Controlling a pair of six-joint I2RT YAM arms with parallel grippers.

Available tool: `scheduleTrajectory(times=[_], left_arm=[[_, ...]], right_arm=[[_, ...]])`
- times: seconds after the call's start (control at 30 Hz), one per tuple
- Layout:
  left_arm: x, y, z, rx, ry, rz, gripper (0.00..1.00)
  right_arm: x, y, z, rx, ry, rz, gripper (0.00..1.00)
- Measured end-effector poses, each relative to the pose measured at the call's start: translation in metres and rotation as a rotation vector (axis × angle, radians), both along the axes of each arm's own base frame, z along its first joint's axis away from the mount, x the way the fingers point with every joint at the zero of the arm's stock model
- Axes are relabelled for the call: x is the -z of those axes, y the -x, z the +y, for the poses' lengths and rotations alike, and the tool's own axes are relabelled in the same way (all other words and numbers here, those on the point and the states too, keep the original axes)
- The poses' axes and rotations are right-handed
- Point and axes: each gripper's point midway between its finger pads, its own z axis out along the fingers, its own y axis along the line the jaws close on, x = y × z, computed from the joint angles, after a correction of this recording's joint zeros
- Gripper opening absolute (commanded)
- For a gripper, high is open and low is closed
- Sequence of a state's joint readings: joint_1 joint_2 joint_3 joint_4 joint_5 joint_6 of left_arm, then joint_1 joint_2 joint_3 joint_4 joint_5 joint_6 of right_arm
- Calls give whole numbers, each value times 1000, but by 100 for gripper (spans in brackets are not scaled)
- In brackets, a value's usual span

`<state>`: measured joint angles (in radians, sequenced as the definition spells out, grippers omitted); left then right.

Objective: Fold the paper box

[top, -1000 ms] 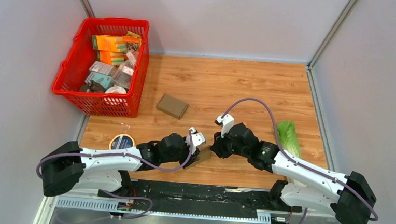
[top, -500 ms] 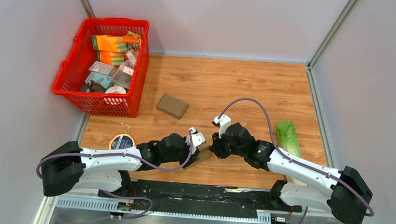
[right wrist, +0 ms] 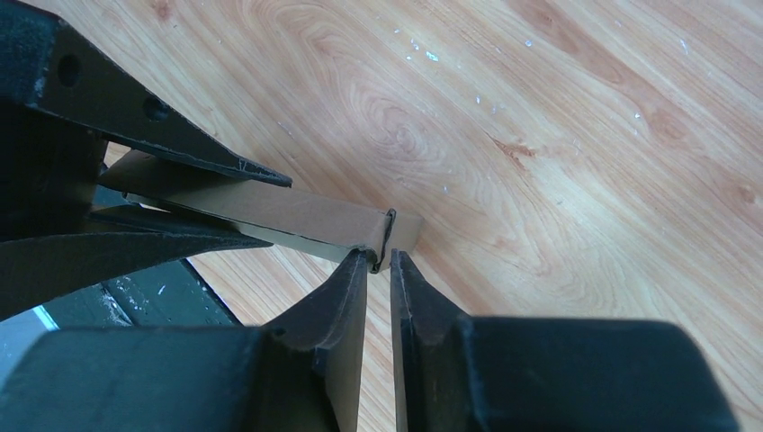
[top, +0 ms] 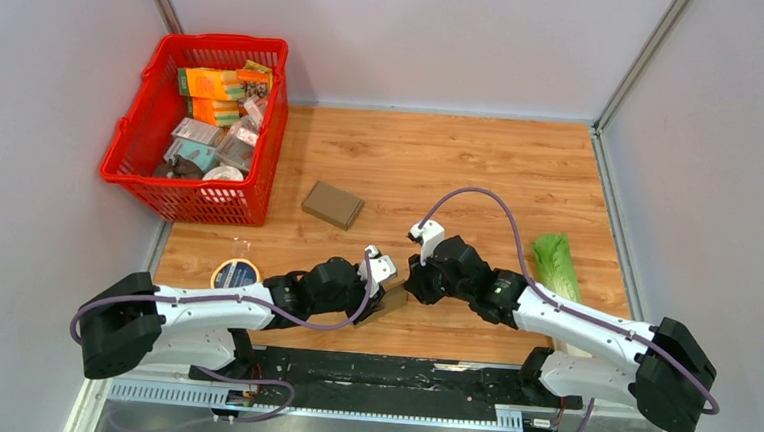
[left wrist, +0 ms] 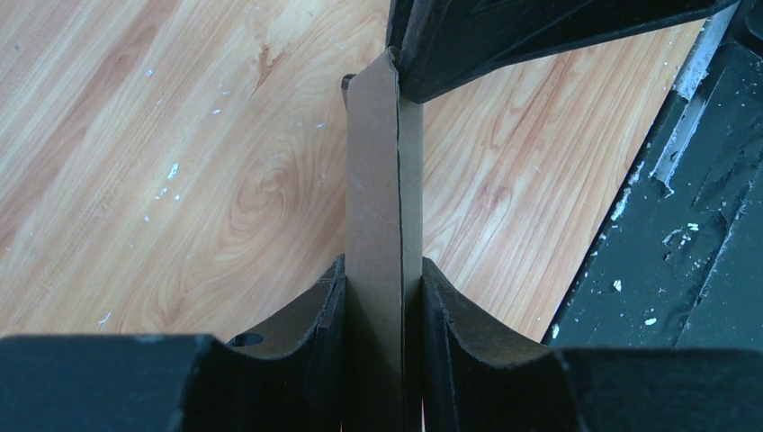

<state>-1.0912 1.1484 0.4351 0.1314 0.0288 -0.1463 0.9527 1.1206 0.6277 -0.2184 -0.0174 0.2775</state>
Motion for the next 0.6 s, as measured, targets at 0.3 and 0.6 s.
scheduleTrajectory(times=[0.3, 0.6], left_arm=[[0, 0, 0, 0, 1, 0, 6], [0, 0, 0, -1, 0, 0, 6]], right_arm=[[-1, -1, 1, -4, 2, -5, 17], [-9, -4, 5, -8, -8, -19, 11]])
